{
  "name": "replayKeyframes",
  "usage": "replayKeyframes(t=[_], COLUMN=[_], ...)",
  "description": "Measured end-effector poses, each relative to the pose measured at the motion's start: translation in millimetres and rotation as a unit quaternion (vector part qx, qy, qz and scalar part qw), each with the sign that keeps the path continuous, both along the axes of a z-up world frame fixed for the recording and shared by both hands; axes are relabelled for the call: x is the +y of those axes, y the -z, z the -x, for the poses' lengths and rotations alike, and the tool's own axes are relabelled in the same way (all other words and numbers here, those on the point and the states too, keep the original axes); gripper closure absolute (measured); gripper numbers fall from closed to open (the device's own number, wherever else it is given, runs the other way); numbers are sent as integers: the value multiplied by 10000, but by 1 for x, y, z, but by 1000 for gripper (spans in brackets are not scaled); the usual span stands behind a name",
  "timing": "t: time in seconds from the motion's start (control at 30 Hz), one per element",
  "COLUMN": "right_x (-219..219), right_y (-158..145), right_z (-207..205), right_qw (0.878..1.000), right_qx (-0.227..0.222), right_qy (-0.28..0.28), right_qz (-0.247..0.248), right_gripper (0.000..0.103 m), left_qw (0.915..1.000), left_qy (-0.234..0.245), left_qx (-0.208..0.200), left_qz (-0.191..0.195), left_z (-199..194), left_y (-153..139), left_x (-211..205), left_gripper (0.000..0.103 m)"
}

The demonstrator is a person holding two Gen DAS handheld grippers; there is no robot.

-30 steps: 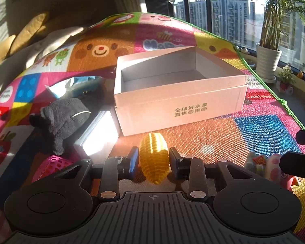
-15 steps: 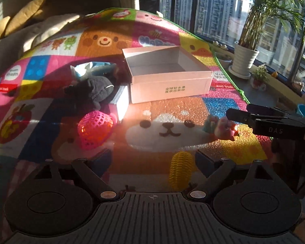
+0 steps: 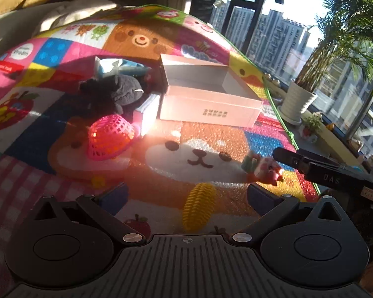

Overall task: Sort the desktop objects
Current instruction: 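Lift the corn toy with the left tool while the right tool grasps the pink pig toy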

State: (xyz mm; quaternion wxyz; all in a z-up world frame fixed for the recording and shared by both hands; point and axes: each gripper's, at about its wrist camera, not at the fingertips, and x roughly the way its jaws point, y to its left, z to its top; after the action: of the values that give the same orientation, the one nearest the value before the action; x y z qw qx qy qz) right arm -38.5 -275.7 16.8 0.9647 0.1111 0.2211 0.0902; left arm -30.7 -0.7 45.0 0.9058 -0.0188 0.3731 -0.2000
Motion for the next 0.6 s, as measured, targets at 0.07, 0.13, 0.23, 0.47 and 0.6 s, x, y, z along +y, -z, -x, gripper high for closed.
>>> replayKeyframes(t=[0.07, 0.13, 0.23, 0.47, 0.6], right_x=[1, 2, 1, 4, 12], right_y=[0, 0, 0, 0, -2], right_z=[0, -1, -1, -2, -2], right_qw=[10000, 10000, 10000, 9999, 9991], right_qx=[10, 22, 18, 90, 169], right_qy=[-21, -23, -26, -81, -116], right_qz=[18, 35, 35, 73, 370], right_gripper=[4, 4, 4, 3, 3], left_qw=[9983, 9913, 9718, 9616, 9818], left_qy=[265, 468, 417, -313, 137], left_qx=[45, -150, -714, -858, -600], left_qz=[-520, -1225, -2210, -2590, -1796], left_z=[5, 10, 15, -1, 2], left_y=[14, 26, 34, 37, 34], left_x=[-21, -38, -45, -15, -4], left_gripper=[0, 0, 0, 0, 0])
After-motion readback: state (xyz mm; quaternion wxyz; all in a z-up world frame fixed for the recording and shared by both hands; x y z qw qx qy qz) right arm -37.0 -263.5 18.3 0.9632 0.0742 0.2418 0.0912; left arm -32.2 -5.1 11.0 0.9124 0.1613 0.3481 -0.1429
